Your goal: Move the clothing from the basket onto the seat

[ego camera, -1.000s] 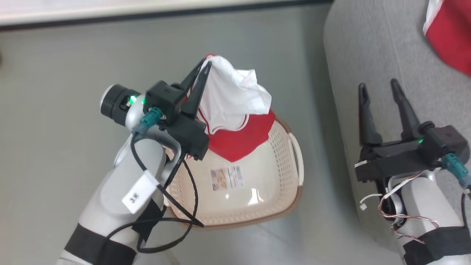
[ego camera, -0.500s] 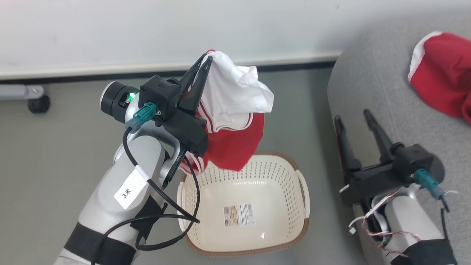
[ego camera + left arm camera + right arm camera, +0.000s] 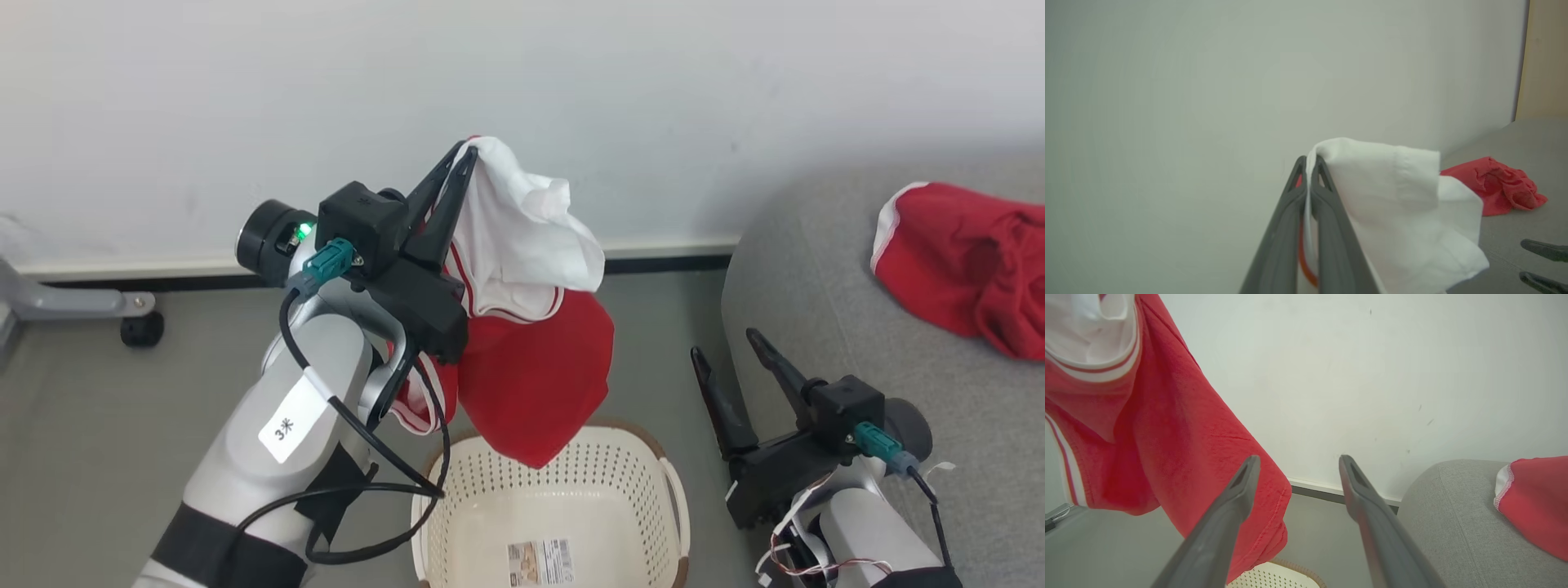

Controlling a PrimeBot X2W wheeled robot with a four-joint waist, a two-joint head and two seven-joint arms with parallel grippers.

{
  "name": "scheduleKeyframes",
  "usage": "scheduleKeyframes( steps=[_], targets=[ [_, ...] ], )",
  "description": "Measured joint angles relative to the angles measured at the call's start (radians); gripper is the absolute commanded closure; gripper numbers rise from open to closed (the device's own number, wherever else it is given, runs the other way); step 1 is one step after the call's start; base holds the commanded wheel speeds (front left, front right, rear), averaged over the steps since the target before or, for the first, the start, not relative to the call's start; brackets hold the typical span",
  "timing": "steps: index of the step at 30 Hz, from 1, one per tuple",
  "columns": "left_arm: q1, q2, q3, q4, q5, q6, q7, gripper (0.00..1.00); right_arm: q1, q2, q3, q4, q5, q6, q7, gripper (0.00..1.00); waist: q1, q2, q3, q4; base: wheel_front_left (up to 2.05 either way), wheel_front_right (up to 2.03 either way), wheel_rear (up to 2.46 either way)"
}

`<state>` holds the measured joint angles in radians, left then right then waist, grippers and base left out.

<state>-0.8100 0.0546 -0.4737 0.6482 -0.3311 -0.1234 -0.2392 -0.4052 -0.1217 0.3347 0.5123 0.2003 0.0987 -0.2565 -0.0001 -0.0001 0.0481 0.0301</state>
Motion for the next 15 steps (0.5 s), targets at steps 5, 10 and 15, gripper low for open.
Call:
scheduleKeyframes(
  steps=[5,10,15],
  targets=[
    [0.036,-0.001,-0.016,0.008,-0.028,0.0,0.005,1.0,-0.001,0.001,0.021,0.056,0.002,0.013,0.0,0.0,-0.0001,0.0,-0.066,0.005,0.0,0.0,0.0],
    [0.097,-0.002,-0.043,-0.02,-0.038,0.0,0.024,1.0,-0.003,-0.004,0.039,0.086,0.011,0.019,0.0,0.0,0.0,0.0,-0.129,0.011,0.0,0.0,0.0],
    [0.132,-0.008,-0.069,-0.078,-0.048,-0.001,0.044,1.0,-0.021,-0.027,0.075,0.122,0.011,0.025,0.0,0.0,0.0,0.0,-0.17,0.027,0.0,0.0,0.0]
  ],
)
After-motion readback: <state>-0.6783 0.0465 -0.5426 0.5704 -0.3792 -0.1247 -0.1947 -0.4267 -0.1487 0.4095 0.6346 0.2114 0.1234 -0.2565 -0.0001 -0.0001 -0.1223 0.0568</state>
